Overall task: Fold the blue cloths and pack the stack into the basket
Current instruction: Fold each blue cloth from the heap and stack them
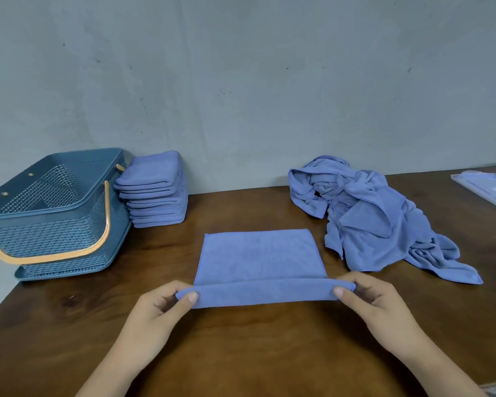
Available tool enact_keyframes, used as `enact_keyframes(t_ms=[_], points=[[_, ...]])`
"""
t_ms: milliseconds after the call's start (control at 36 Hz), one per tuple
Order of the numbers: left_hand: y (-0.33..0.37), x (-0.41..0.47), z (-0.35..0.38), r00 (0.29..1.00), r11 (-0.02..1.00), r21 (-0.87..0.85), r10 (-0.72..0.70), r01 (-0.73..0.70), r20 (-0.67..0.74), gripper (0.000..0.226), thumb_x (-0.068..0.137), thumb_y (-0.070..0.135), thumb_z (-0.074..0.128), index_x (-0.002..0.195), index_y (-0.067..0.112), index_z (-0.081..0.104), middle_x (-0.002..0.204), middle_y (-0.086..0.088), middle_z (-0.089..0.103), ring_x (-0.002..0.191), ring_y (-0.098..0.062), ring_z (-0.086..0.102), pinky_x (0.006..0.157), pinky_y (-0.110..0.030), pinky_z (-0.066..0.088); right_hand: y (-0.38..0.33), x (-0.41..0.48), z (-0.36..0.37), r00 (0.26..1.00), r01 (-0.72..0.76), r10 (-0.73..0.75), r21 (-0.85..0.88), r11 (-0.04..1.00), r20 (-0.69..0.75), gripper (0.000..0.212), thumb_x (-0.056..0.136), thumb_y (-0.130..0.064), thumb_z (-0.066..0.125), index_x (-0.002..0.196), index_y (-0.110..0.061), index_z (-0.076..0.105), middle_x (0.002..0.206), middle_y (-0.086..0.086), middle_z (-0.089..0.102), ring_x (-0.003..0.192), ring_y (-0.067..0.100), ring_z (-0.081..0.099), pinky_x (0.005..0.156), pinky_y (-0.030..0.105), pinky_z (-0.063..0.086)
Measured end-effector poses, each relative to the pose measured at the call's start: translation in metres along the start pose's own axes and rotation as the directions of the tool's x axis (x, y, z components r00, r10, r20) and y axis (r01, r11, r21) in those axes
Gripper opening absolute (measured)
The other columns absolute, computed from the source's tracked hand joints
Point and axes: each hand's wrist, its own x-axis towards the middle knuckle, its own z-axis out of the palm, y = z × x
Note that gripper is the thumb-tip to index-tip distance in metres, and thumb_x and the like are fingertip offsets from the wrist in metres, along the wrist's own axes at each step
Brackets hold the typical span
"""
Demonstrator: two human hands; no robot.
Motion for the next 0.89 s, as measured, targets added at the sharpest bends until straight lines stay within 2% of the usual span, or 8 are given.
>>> enact_keyframes(t_ms=[83,194,278,389,444,528,667,889], points=[[0.001,0.023,-0.002,1.0,0.997,-0.078,0.022,-0.022,-0.009,0.023,0.101,0.033,0.072,0.096,0.011,0.075,0.086,-0.01,0.069,0.081,-0.018,0.062,0.079,-0.032,0.047,-0.002,0.022,0.0,1.0,0.02,-0.02,0.025,0.999,-0.007,0.031,0.099,-0.042,0.066,0.103,-0.012,0.073,0.092,0.019,0.066,0.09,0.034,0.064,0.088,0.035,0.046],[0.002,0.065,0.0,0.997,0.982,-0.187,-0.026,0.011,-0.075,0.027,0.103,0.034,0.067,0.1,0.008,0.073,0.098,-0.016,0.073,0.09,-0.032,0.067,0.079,-0.05,0.049,-0.007,0.066,0.006,0.999,-0.021,0.025,0.11,0.994,-0.03,0.033,0.103,-0.037,0.064,0.1,-0.005,0.067,0.092,0.012,0.066,0.087,0.018,0.061,0.081,0.033,0.045],[0.001,0.104,0.007,0.989,0.958,-0.272,-0.117,0.087,-0.095,0.035,0.102,0.039,0.067,0.106,0.005,0.071,0.112,-0.022,0.074,0.11,-0.048,0.069,0.097,-0.067,0.052,-0.001,0.11,0.011,0.99,-0.072,0.084,0.108,0.992,-0.11,0.046,0.101,-0.044,0.066,0.099,0.002,0.059,0.09,0.02,0.059,0.084,0.023,0.056,0.079,0.04,0.044],[-0.01,0.151,0.014,0.926,0.902,-0.304,-0.356,0.307,-0.121,0.03,0.103,0.042,0.063,0.114,0.017,0.076,0.113,-0.004,0.079,0.107,-0.026,0.076,0.101,-0.051,0.058,0.017,0.158,0.018,0.948,-0.253,0.261,0.065,0.965,-0.184,0.04,0.101,-0.04,0.065,0.079,-0.01,0.053,0.072,0.013,0.047,0.069,0.025,0.047,0.067,0.043,0.042],[-0.021,0.162,0.018,0.901,0.892,-0.246,-0.416,0.378,-0.125,0.033,0.098,0.051,0.065,0.12,0.027,0.073,0.121,-0.001,0.076,0.111,-0.02,0.072,0.103,-0.046,0.056,0.024,0.169,0.023,0.932,-0.319,0.321,0.041,0.947,-0.168,0.023,0.1,-0.044,0.065,0.093,-0.023,0.071,0.094,-0.002,0.07,0.09,0.019,0.065,0.084,0.043,0.052],[-0.028,0.156,0.024,0.898,0.923,-0.153,-0.381,0.354,-0.22,0.03,0.101,0.04,0.068,0.131,0.039,0.062,0.127,0.009,0.066,0.119,-0.012,0.064,0.101,-0.035,0.051,0.034,0.163,0.027,0.929,-0.328,0.314,-0.046,0.944,-0.195,0.03,0.102,-0.035,0.066,0.131,-0.035,0.062,0.127,-0.013,0.063,0.115,0.008,0.058,0.097,0.032,0.044],[-0.034,0.15,0.03,0.954,0.968,0.018,-0.243,0.25,-0.175,0.027,0.102,0.017,0.064,0.113,0.041,0.068,0.107,0.025,0.073,0.103,0.009,0.064,0.083,-0.02,0.045,0.043,0.152,0.027,0.972,-0.207,0.172,-0.242,0.948,-0.16,0.046,0.1,-0.015,0.061,0.127,-0.05,0.052,0.064,-0.019,0.051,0.056,0.005,0.047,0.061,0.031,0.045],[-0.051,0.152,0.036,0.941,0.974,0.064,-0.192,0.217,-0.28,0.038,0.105,0.01,0.056,0.106,0.042,0.074,0.096,0.019,0.073,0.07,0.001,0.058,0.067,-0.013,0.039,0.048,0.156,0.036,0.968,-0.212,0.136,-0.395,0.894,-0.212,0.036,0.107,-0.013,0.048,0.117,-0.044,0.062,0.054,-0.038,0.052,0.047,-0.003,0.051,0.049,0.018,0.032]])
